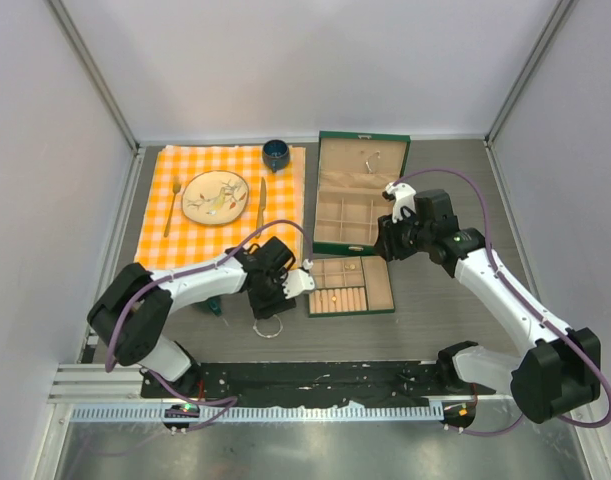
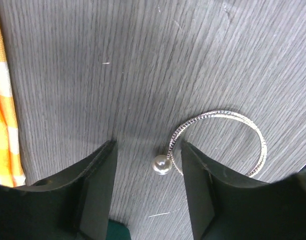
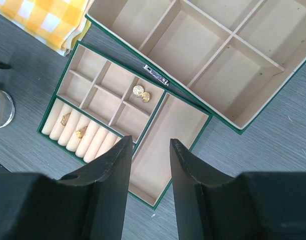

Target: Organize the mixed jewelry

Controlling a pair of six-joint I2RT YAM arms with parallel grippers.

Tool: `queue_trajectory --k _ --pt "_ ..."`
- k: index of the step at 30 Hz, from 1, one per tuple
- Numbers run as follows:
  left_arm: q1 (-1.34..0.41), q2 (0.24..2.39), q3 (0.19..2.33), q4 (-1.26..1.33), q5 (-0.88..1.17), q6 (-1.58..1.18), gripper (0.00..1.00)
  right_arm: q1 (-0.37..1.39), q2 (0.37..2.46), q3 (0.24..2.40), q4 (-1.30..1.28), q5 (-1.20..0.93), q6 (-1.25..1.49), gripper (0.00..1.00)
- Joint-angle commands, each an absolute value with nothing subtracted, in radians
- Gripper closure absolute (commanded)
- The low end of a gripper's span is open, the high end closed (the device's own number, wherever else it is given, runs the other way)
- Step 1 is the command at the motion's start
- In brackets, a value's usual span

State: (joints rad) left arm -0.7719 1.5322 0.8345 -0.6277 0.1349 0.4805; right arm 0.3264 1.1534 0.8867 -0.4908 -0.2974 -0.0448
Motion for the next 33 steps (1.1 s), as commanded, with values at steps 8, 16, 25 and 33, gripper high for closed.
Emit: queue_trajectory --k 8,16,25,33 --pt "-0.804 1.623 0.805 -0.598 0.130 0.469 0.75 0.327 1.115 0.871 -0.449 -0.278 -0.058 0.58" --pt "-0.804 1.615 0.816 -0.594 0.132 0.465 1.00 0.327 1.108 0.867 -0.446 -0.273 -0.061 0.58" --pt "-0.804 1.528 0.865 -0.649 0.146 0.463 1.00 0.327 1.088 0.868 -0.446 -0.249 -0.067 0.59" --pt "-0.804 1.476 0.928 -0.718 0.193 0.443 1.00 0.321 1.088 0.896 -0.443 -0.215 -0.071 0.62"
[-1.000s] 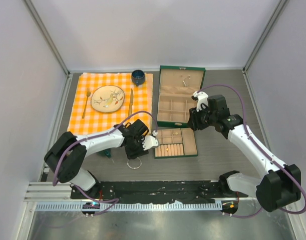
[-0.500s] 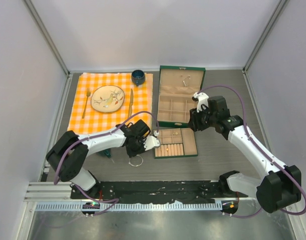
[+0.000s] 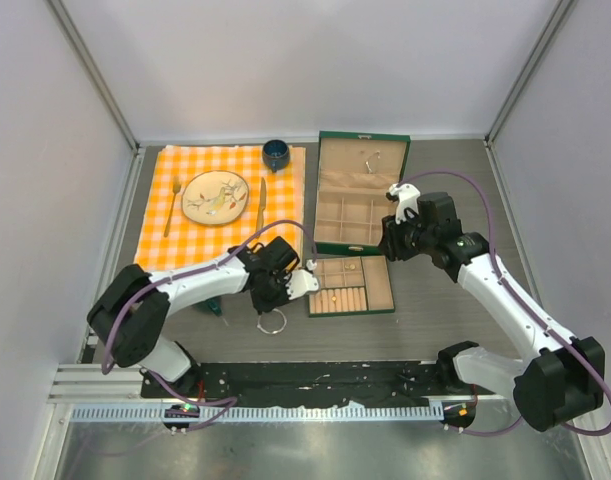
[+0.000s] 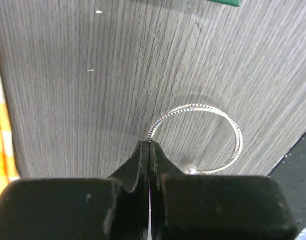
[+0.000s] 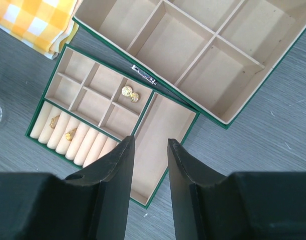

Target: Organize the mixed jewelry

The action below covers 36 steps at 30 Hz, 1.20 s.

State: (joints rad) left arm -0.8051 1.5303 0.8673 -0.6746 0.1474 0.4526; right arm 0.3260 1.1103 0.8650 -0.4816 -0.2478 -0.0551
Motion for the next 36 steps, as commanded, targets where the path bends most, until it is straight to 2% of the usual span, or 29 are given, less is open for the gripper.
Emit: queue_trajectory --k 1,11,18,25,36 --pt "-0.804 1.471 0.934 -0.725 0.196 0.442 1.00 0.319 1.086 0.899 -0.443 -0.210 -0.071 0.61" --pt "-0.804 1.434 1.032 -0.776 0.221 0.434 1.00 0.298 1.083 0.902 -0.440 -0.193 -0.074 0.62" --pt "-0.792 1.469 1.212 -0.762 0.184 0.399 1.00 0.233 1.098 0.957 -0.431 -0.051 -0.055 0.60" --pt "-0.749 1.652 1.561 -0.813 0.149 0.410 1.00 0.111 1.152 0.994 -0.430 -0.026 -0.022 0.60" --pt "-0.690 2.090 2.130 -0.923 0.094 0.410 1.00 0.095 1.152 0.970 -0.405 -0.049 -0.008 0.61"
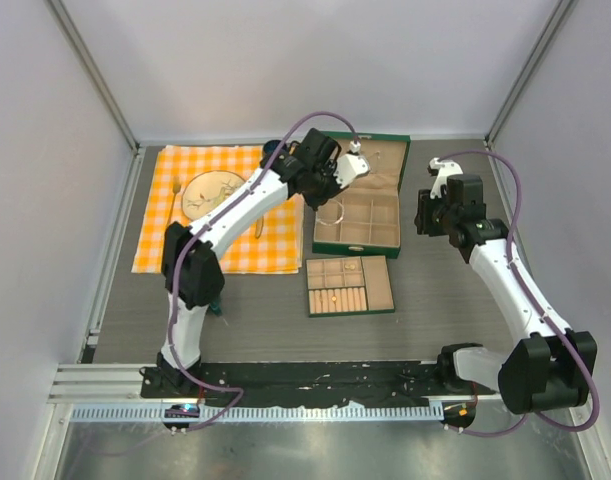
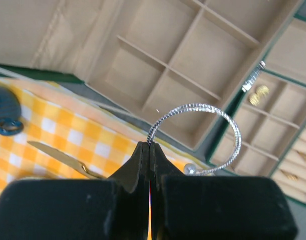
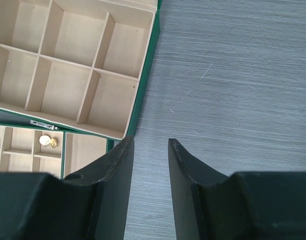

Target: Organize the mixed jewelry

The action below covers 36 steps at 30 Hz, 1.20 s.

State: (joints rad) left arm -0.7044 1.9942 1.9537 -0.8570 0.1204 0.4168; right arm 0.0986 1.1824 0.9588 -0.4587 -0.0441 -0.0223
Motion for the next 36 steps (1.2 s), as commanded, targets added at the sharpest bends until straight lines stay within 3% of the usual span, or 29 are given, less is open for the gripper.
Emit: queue_trajectory --k 1,12,36 --pt "-0.686 2.117 2.160 -0.930 0.094 0.403 1.00 0.095 1.144 0.966 -0.400 -0.052 -0.008 0.60" --pt "-0.683 2.328 2.370 -0.884 0.026 0.433 1.00 0.097 1.120 0.936 -0.388 -0.077 -0.003 0.61" --pt "-0.765 2.456 2.368 -0.750 0.035 0.423 1.00 0.092 1.123 0.897 -0.379 -0.094 -0.003 0.61"
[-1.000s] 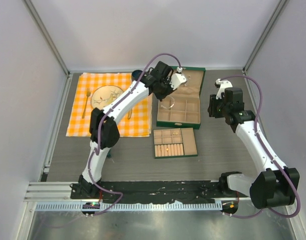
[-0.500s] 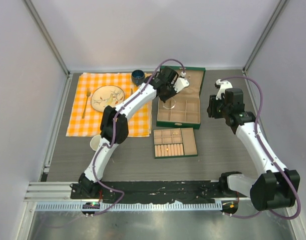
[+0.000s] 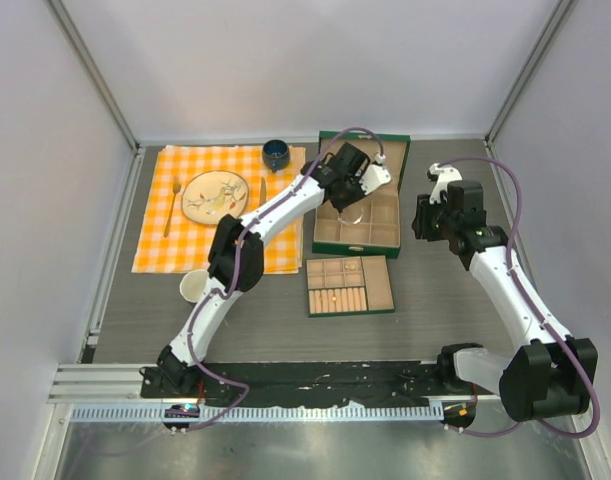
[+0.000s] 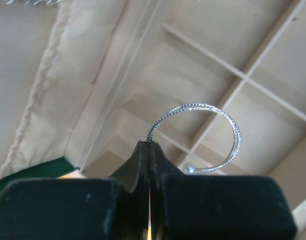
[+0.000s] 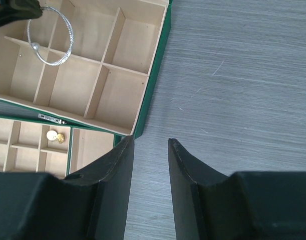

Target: Organize the mixed jewelry

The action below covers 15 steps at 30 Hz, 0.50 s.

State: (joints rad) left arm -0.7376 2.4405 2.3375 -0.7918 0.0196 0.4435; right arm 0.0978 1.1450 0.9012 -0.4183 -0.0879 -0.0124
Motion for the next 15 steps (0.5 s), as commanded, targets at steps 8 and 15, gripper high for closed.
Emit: queue_trajectory --k 8,15 --pt "-0.799 2.447 2.323 -0.749 0.040 0.420 1.00 0.087 1.117 0.890 -0.379 -0.098 -0.005 0.61" --pt "-0.804 2.418 2.241 -0.732 0.037 0.422 1.00 0.086 1.108 0.885 -0.377 -0.106 -0.002 0.61"
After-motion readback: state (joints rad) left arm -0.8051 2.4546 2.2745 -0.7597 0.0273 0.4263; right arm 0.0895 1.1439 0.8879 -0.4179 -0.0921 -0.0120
